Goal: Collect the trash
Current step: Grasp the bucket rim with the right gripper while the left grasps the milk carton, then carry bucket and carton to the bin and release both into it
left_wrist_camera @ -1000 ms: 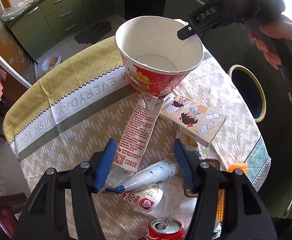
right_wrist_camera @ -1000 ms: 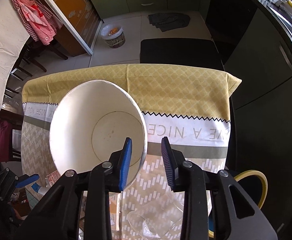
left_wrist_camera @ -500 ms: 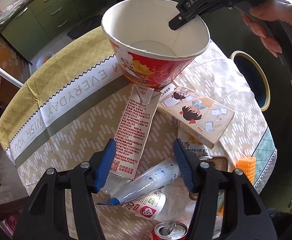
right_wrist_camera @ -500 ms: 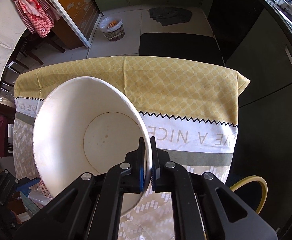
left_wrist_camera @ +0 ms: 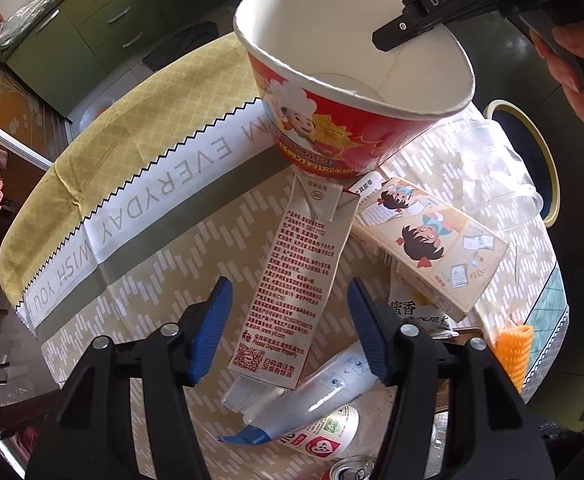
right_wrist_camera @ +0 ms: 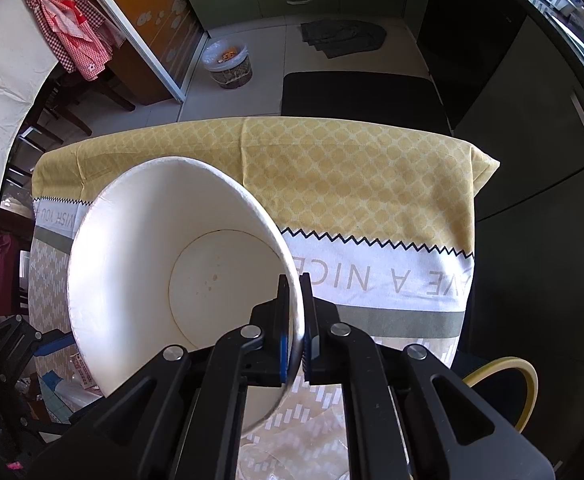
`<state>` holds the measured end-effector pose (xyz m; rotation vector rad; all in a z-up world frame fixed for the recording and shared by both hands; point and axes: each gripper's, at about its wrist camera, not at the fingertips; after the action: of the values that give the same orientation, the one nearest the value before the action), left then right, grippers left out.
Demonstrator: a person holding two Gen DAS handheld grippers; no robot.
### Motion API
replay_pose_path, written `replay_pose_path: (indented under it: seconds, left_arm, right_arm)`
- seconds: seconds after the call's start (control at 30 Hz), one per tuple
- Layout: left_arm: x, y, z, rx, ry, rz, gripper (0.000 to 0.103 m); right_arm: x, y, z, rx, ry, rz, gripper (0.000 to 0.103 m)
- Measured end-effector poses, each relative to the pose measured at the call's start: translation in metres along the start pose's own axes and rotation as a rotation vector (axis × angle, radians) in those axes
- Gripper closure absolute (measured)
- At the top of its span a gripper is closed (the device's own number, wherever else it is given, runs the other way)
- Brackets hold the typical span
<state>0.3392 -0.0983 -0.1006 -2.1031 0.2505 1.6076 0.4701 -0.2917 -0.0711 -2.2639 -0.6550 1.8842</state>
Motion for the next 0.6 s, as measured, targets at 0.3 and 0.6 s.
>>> replay_pose_path:
  seconds: [0.3,0.6]
  left_arm:
    - [0.016,0.000,-0.003,0.004,-0.022,0.014,0.067]
    - [-0.011,-0.036,0.006,-0.120,0.049,-0.005,0.069]
  right_arm:
    - [-0.004,0.004,0.002,0.014,0.013,-0.019,0.098]
    - [-0.082,0.007,0.013,0.033,0.150,-0.092,0.098]
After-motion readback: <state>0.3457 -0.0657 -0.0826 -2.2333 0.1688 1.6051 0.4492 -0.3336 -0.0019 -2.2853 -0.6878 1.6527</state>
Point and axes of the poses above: each gripper's, at about its wrist camera, not at the fingertips, and x roughly the way its jaws point, y to its right, z to its underside, and after that the axes turned 15 degrees about -z, right-handed
